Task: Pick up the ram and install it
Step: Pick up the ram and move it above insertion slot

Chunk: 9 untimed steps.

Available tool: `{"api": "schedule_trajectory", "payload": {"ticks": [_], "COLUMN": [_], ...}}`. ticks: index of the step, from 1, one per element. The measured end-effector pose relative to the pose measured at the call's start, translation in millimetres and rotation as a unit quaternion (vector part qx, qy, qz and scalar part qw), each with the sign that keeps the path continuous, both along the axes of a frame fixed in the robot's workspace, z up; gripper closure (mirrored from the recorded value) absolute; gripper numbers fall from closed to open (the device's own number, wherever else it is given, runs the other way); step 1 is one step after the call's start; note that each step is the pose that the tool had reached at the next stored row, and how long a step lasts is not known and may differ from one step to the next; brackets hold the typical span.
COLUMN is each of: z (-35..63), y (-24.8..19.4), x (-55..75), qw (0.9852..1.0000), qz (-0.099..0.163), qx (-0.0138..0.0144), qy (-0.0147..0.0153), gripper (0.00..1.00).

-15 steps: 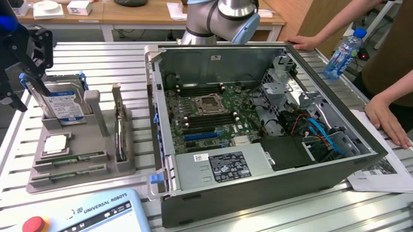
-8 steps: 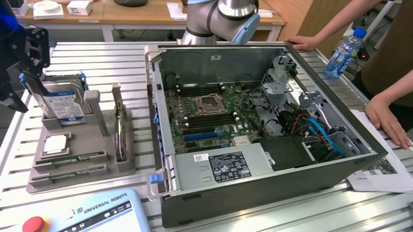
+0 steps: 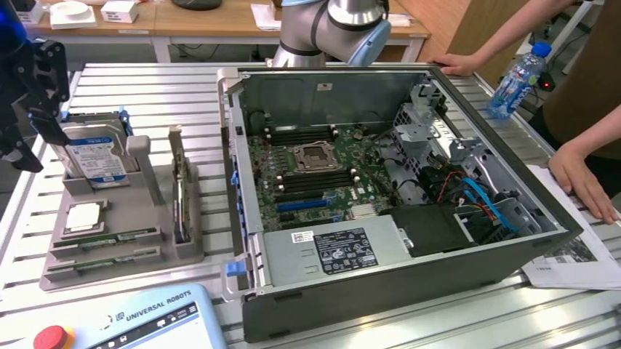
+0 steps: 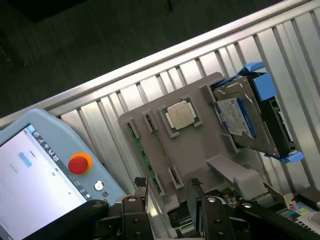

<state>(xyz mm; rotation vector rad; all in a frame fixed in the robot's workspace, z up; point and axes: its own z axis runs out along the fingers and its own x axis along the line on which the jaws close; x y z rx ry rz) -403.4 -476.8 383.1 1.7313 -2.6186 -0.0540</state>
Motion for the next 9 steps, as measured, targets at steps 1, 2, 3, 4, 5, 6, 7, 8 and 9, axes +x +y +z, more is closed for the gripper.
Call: {"api": "schedule_trajectory", "payload": {"ticks": [1,2,3,4,5,6,7,8,9], "z": [0.0,0.0,0.0,-0.1,-0.1,-0.2,-0.3,-0.4,-0.4], "y": [0.0,0.0,0.0,0.0,0.0,0.0,0.0,0.0,0.0], "x": [0.0,0.0,-0.1,0.0,0.0,0.0,0.0,0.0,-0.1], "qw": [1.0000,0.9999,0.9998,0.9996,0.9993,0.9991,0.9988,0.9984,0.9981], "qz": [0.007,0.014,0.021,0.027,0.033,0.040,0.046,0.052,0.056], "qx": [-0.0021,-0.0045,-0.0076,-0.0108,-0.0136,-0.0162,-0.0187,-0.0218,-0.0255], "qy": [0.0001,0.0004,0.0007,0.0014,0.0024,0.0032,0.0044,0.0057,0.0072], "gripper": [0.55,0.55,0.55,0.55,0.55,0.55,0.55,0.55,0.55]}}
